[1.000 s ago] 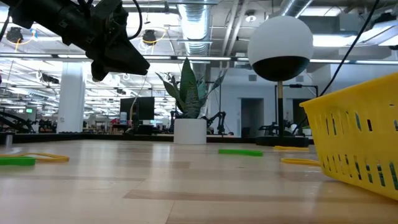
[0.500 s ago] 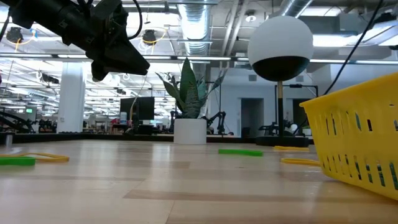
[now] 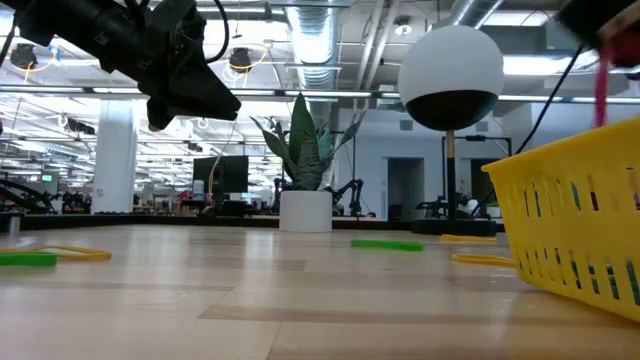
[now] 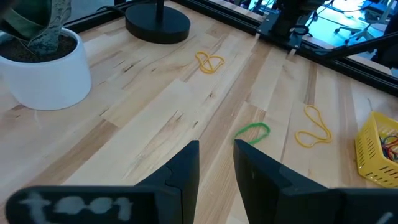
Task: Pick and place rubber bands into bin
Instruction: Put the red rubber band into the yellow basket, then put the yellow rubber band into the yellow basket
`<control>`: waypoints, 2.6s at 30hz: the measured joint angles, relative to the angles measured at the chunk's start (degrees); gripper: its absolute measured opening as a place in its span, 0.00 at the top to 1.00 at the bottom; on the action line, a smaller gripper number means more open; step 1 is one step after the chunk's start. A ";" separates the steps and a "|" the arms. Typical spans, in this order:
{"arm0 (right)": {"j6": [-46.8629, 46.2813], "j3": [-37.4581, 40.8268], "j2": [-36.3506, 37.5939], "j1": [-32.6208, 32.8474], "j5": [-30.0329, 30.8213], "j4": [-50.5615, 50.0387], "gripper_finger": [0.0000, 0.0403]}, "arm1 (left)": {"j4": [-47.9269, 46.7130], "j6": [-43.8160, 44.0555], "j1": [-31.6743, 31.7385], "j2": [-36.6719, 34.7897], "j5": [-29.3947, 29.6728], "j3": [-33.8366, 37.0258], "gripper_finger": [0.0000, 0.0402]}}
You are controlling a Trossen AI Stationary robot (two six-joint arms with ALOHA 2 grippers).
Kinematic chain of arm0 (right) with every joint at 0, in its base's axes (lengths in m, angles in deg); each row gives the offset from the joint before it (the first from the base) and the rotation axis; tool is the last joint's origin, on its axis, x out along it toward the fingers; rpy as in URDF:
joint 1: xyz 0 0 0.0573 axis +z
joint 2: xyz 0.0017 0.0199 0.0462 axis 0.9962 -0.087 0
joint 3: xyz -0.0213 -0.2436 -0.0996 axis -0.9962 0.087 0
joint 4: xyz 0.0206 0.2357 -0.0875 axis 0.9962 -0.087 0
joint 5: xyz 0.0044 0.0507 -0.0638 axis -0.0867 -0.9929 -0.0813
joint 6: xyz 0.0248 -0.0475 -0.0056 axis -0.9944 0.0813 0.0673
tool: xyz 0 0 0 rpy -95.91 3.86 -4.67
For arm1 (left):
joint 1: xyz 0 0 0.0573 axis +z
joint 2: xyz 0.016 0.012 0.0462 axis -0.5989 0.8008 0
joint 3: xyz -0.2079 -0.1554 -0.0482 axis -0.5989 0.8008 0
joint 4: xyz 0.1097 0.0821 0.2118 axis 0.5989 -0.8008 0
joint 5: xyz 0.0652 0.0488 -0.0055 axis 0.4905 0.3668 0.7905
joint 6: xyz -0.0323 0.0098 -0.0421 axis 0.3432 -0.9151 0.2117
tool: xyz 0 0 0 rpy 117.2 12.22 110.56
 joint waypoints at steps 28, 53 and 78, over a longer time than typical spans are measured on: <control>-0.81 0.10 22.72 -0.95 19.88 -26.06 0.87 | 0.60 0.61 -0.01 0.01 0.42 -0.02 0.78; 26.00 28.48 32.98 -56.27 -19.71 0.79 0.90 | 0.31 1.29 0.22 0.02 4.62 -0.02 0.78; 26.95 28.28 8.47 -63.85 -25.36 15.88 0.78 | -0.11 0.69 0.22 0.02 4.57 -0.02 0.78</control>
